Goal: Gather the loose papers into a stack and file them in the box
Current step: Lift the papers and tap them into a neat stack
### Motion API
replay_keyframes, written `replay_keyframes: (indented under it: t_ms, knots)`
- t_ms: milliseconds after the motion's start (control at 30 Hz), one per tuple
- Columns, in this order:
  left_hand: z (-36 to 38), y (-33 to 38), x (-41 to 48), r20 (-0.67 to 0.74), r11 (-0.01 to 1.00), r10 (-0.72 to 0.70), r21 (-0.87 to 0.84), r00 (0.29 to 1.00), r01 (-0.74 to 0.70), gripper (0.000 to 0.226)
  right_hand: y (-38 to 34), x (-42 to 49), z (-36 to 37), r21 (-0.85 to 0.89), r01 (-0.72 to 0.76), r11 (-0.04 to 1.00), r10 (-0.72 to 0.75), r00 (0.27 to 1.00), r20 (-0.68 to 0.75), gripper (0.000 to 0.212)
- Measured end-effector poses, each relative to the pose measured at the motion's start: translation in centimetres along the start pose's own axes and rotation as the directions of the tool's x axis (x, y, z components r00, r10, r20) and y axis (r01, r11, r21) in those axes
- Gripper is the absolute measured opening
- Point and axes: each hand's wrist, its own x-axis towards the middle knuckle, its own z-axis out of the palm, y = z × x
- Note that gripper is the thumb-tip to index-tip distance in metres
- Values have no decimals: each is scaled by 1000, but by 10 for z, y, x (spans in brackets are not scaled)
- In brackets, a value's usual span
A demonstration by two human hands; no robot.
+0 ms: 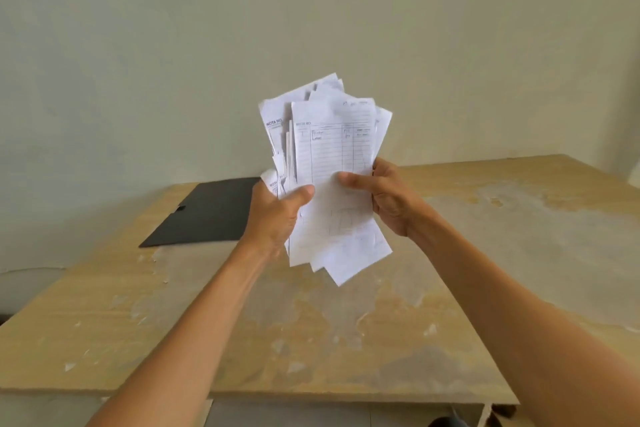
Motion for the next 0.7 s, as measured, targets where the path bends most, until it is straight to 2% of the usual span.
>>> replay_keyframes:
  t_ms: [67,133,200,300,500,567,700]
  knots:
    - [3,1,9,33,991,46,121,998,-50,28,-3,-1,-5,-11,65,998,-65,997,-50,41]
    - [9,-10,11,37,986,21,163,999,-26,31,9,-5,-10,-15,63,998,-64,995,-81,51]
    - [15,-28,7,17,988,-45,146,999,42,35,29,-12,-14,-17,17,1000,-18,994,-109,59]
    - [23,-45,1,16,991,-103,85,995,102,37,48,-19,-20,44,22,999,-16,990,-139,50]
    - [29,-17,13,73,999,31,-18,997,-30,37,20,-7,-23,75,133,988,-119,979,-167,55]
    - [30,-18,16,87,1000,20,-3,996,-20,35,20,-7,-28,70,148,986,-135,977,-163,53]
    - [33,-45,8,66,990,-113,86,991,108,33,47,-18,-38,-56,19,998,-24,994,-102,53]
